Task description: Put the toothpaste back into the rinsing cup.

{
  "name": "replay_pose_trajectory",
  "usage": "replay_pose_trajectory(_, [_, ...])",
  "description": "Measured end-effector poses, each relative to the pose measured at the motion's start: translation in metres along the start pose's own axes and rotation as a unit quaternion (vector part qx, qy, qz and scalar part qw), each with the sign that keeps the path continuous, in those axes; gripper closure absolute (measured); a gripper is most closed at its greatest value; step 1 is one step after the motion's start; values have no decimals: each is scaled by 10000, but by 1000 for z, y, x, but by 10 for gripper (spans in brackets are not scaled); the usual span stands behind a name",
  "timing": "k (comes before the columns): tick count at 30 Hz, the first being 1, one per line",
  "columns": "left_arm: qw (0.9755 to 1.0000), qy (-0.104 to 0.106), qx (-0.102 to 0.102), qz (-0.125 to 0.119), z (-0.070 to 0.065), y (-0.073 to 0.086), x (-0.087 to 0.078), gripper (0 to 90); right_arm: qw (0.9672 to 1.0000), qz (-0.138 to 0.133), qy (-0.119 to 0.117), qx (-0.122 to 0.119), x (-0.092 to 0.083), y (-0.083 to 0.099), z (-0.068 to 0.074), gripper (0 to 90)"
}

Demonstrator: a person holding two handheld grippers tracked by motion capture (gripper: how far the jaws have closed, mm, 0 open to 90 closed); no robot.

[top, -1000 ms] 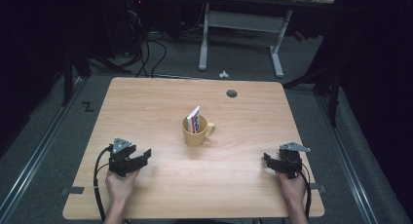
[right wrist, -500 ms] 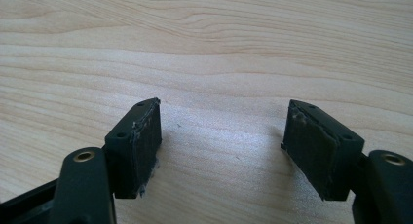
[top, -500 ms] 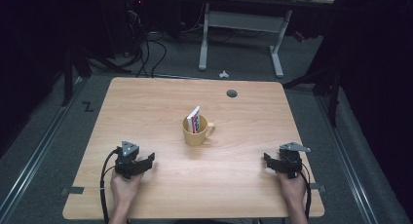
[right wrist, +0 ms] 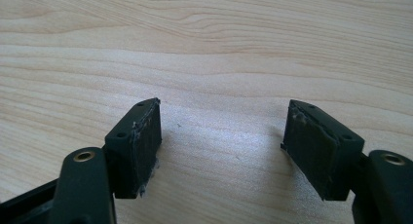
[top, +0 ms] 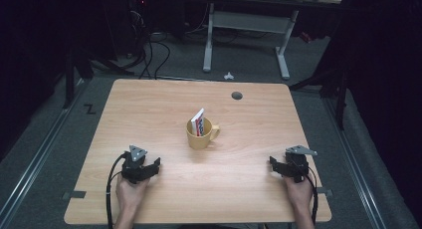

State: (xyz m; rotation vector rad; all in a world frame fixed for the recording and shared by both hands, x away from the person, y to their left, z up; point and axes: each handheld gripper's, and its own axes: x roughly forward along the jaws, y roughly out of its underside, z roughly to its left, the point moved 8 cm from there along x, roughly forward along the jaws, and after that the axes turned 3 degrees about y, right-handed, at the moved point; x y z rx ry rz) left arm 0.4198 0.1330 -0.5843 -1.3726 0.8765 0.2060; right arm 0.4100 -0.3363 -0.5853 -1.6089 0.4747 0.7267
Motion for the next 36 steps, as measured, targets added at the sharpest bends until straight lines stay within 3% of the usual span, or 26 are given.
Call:
replay_pose_trajectory(13, [9998, -106, 132, 96, -6, 0, 6, 342, 10000, 1, -2, -1, 0, 0, 0, 300])
replay_pose_trajectory(17, [9999, -57, -7, 123, -4, 1, 7, 320, 10000, 1, -2, -2, 0, 0, 0, 300])
replay_pose_trajectory(30, [9999, -32, -6, 150, -6, 1, 7, 286, 10000, -9, -6, -22, 0, 0, 0, 300])
replay_pose_trajectory(33, [9998, 27, 68, 203, -9, 2, 8, 221, 10000, -9, -9, -23, 0, 0, 0, 300])
replay_pose_trajectory(36, [9998, 58, 42, 204, -9, 2, 8, 217, 10000, -8, -10, -23, 0, 0, 0, 300])
